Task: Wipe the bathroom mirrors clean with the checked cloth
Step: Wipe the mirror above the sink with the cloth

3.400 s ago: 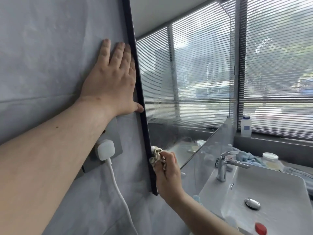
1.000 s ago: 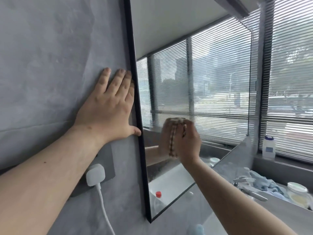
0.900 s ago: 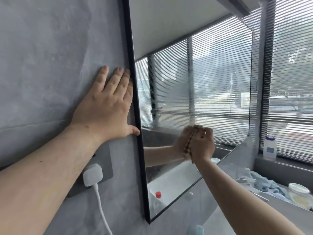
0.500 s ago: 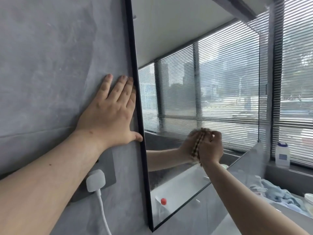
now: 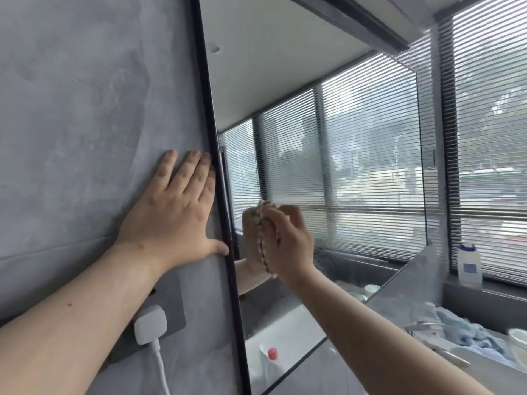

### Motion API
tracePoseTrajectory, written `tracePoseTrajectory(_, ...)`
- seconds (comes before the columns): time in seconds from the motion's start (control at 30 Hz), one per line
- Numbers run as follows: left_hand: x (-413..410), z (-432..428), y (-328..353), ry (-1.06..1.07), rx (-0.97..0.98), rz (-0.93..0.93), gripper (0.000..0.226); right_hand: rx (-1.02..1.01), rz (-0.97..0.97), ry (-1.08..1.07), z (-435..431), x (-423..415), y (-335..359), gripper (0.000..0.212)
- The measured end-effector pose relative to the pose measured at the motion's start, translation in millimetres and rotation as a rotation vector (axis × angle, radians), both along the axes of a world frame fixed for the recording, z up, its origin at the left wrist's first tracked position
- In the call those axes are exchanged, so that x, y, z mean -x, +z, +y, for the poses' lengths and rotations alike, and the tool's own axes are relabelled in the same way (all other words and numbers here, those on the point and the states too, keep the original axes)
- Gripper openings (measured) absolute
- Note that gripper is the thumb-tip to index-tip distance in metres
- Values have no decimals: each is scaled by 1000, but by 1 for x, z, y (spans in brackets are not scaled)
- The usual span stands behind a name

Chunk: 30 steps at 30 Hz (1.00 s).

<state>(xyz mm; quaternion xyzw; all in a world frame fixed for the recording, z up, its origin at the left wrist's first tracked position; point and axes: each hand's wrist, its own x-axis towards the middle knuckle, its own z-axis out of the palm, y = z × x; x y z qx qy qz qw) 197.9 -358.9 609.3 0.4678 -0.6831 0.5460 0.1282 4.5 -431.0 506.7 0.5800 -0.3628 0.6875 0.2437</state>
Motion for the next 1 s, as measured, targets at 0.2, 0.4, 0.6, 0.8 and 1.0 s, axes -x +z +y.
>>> tracePoseTrajectory(0.2,-1,-3,-1,-10,2,-9,130,-363,-730,-95,-58,107,-2,18)
tracePoseTrajectory(0.4,-1,-6,-2,-19,12,-14,130,-495,-1035,-83,-80,150,-51,14)
tracePoseTrajectory(0.6,-3,-6,-2,-9,-7,-9,128,-389,-815,-122,-66,125,0,18)
tracePoseTrajectory(0.8,-3,-4,-1,-1,-21,-13,131,-159,-405,10,-20,37,55,20)
tracePoseTrajectory(1.0,-4,0,1,-90,-48,36,129,180,265,5,2,-1,-4,17)
